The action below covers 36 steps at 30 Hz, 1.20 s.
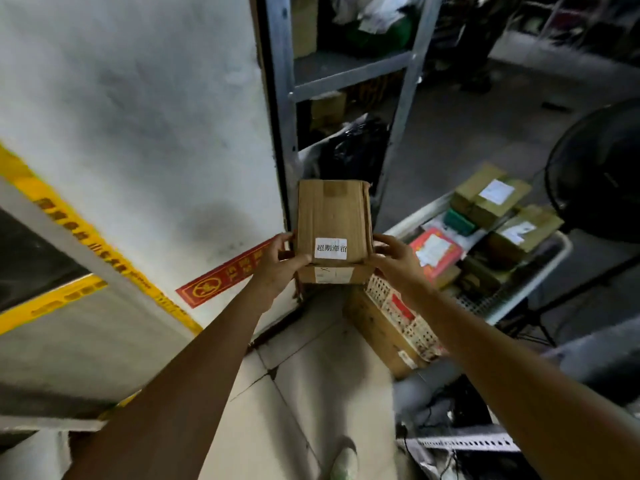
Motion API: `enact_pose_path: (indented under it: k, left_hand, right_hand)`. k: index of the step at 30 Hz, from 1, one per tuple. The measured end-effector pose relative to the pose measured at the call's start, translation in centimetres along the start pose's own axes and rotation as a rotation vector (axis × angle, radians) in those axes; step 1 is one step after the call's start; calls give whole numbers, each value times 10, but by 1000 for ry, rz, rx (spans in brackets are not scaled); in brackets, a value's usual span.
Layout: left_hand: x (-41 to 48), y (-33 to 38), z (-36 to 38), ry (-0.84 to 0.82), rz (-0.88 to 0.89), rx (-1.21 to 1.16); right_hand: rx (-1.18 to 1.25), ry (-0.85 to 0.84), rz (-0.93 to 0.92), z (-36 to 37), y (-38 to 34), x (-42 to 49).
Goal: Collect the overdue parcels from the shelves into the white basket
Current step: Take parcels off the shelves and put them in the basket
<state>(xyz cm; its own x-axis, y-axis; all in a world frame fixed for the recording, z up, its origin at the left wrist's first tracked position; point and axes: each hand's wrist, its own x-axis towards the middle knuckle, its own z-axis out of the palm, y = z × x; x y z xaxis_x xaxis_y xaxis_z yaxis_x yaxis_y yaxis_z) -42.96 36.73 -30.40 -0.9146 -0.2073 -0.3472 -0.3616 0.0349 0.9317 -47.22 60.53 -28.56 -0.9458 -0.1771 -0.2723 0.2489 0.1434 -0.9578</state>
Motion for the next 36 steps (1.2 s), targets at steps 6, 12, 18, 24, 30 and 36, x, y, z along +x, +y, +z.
enact_pose_path:
  k: [6, 12, 18, 24, 30, 36]
  left_hand:
    - [60, 28, 72, -128, 27, 136]
    - [131, 43, 148, -326, 6, 145]
    - [187, 61, 223, -573, -43, 166]
    - [222, 53, 289, -787, -66, 267]
    - [238, 30, 343, -866, -142, 376]
    - [248, 3, 387, -894, -195, 447]
  right_hand:
    - [63, 234, 29, -65, 4, 25]
    - [123, 408, 69, -121, 11, 45]
    - [130, 625, 108, -164, 27, 64]
    - [215, 822, 170, -193, 59, 66]
    - [259, 918, 249, -218, 104, 66]
    - [256, 940, 316, -249, 142, 74]
